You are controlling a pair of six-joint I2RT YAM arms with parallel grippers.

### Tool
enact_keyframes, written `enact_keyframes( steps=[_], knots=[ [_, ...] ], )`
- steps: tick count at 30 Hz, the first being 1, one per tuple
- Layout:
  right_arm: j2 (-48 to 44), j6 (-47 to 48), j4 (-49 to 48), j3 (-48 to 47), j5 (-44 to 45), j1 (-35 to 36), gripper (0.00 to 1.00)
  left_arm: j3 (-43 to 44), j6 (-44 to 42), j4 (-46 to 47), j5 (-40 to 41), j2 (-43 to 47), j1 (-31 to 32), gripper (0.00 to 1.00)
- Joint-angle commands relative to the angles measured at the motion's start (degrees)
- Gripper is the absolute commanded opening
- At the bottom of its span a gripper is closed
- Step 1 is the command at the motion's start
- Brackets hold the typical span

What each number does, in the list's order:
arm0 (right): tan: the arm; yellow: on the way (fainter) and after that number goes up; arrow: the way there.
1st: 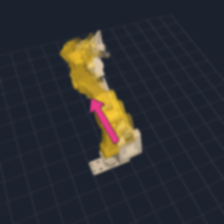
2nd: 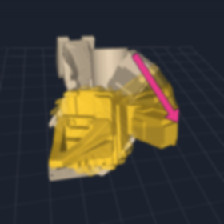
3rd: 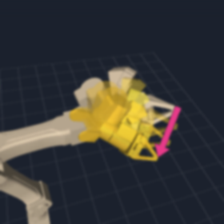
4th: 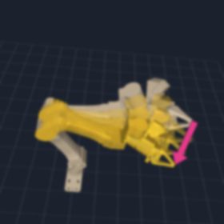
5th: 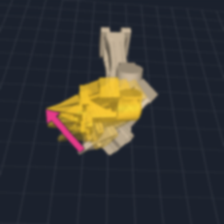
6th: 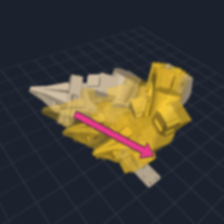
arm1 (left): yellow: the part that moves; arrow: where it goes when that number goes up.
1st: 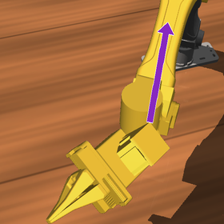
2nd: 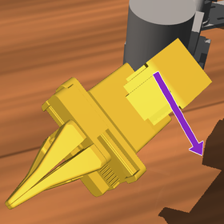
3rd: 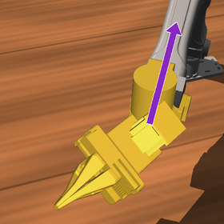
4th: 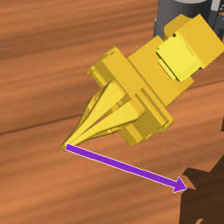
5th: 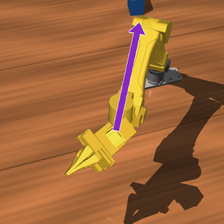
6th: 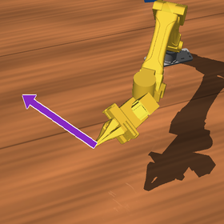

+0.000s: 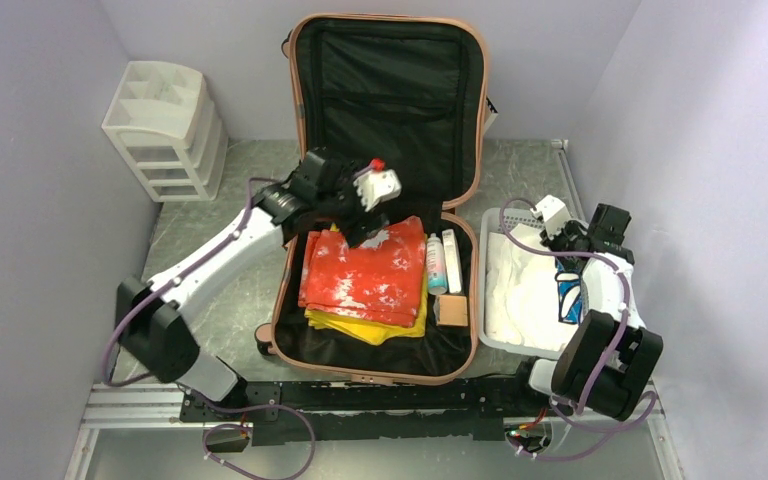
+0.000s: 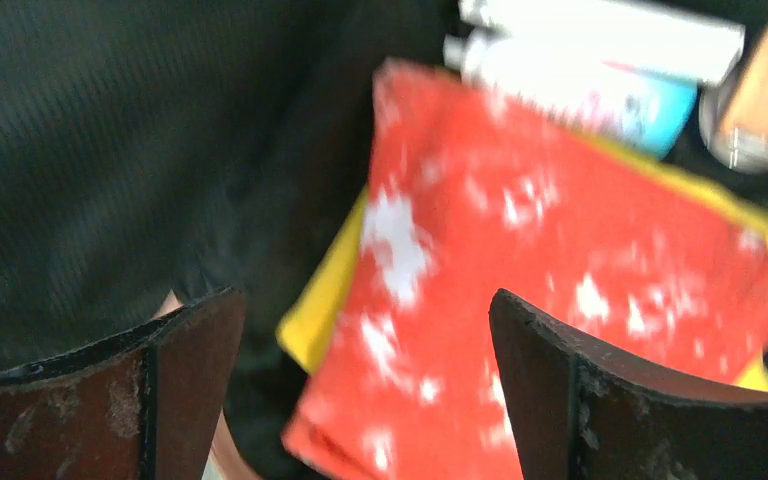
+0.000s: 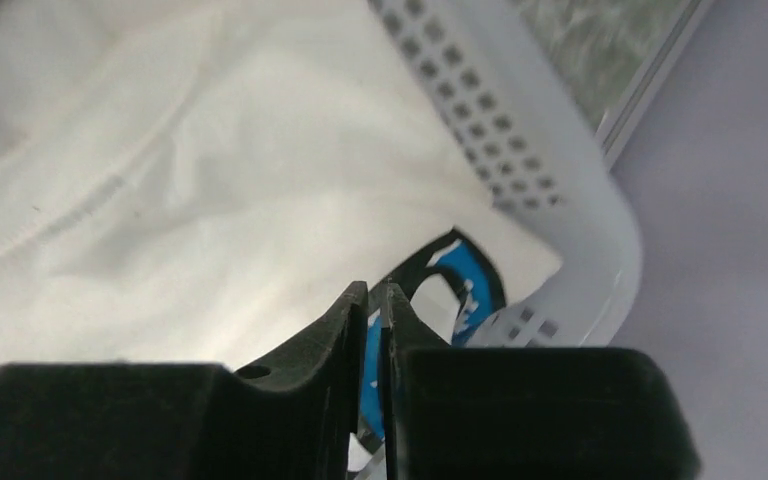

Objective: Open, take out, and arrange the luggage
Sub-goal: Place the clothes in the bin, then pick up the clothes from the luggage.

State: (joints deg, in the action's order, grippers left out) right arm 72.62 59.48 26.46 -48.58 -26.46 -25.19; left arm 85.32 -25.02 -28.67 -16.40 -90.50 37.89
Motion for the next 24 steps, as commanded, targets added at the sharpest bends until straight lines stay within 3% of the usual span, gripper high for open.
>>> enact_keyframes(
  steps=[1,4,7,13,18,21,24],
  knots=[
    [-2.2,-3.4,-6.0,1.4,9.7,-0.1,0.18,-9.9,-8.2,-3.7,2.7,10.4,-0.4,0.96],
    [-1.5,-6.7,-1.9,-4.0,9.2,0.1,0.29,-13.8,-10.1,-6.7,4.3,14.8,-0.5,0.96],
    [1.9,-8.9,1.0,-6.8,10.5,1.0,0.29,-19.0,-10.9,-7.6,6.2,18.1,-0.6,0.96],
    [6.4,-8.4,-4.3,-2.6,17.1,1.6,0.28,-27.3,-9.8,-3.1,9.2,23.8,-1.8,0.96],
    [-3.5,-10.8,6.0,-9.1,3.2,2.2,0.34,-25.7,-9.9,-3.7,6.3,25.5,-4.9,0.96],
    [-9.7,-10.5,13.5,-15.1,-9.1,5.3,0.52,-26.1,-13.6,-6.1,-0.4,28.0,-5.8,0.96],
    [-13.0,-10.5,19.2,-20.4,-17.9,14.7,0.71,-28.1,-18.6,-9.1,-4.8,28.9,-5.7,0.96]
  ],
)
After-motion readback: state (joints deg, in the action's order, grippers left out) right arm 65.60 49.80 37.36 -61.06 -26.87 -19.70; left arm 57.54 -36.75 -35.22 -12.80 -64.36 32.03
